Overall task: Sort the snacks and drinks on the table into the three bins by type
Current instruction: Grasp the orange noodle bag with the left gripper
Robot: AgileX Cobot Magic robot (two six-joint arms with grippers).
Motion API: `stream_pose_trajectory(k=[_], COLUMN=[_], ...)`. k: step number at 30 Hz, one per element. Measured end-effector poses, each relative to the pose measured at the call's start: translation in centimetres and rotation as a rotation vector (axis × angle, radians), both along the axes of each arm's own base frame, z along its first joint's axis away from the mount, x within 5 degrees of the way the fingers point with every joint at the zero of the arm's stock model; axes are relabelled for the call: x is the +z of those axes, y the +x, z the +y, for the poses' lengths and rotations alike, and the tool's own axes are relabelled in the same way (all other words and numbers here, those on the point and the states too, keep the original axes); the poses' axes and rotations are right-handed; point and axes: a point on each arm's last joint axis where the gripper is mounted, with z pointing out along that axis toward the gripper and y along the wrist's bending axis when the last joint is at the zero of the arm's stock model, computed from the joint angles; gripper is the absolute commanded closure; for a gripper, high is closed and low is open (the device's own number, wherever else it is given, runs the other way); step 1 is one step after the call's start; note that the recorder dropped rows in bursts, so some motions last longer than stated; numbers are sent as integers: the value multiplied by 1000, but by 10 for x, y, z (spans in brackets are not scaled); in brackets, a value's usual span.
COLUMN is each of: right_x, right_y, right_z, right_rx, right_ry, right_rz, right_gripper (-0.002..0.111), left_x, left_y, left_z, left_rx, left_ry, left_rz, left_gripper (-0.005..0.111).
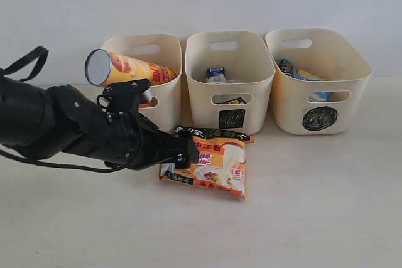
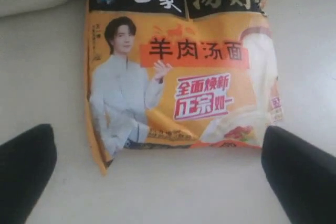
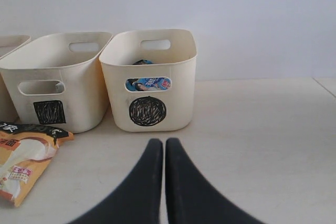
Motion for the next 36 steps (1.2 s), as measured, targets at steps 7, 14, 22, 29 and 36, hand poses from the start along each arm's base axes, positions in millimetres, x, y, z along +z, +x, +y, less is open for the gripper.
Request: stream_pose_trajectory(k=[7,14,22,29,36], right_x=[0,0,0,0,0], right_y=[0,0,0,0,0], right_z=[0,0,0,0,0], right_rx=[0,0,0,0,0], right_ry=[0,0,0,0,0], right_rz=[0,0,0,0,0], right_gripper=[108,108,108,108,108], left_x=[-16,-41,-49,-52,-53], left_y=[30,45,61,60,59], left_z=[2,-3,-18,-22,-23], left_rx=[31,36,-15,-11,-58], left_ry=[-10,7,-16,-56,-58], left_rz=[46,85,108,145,143], left_gripper=[8,8,24,101,102])
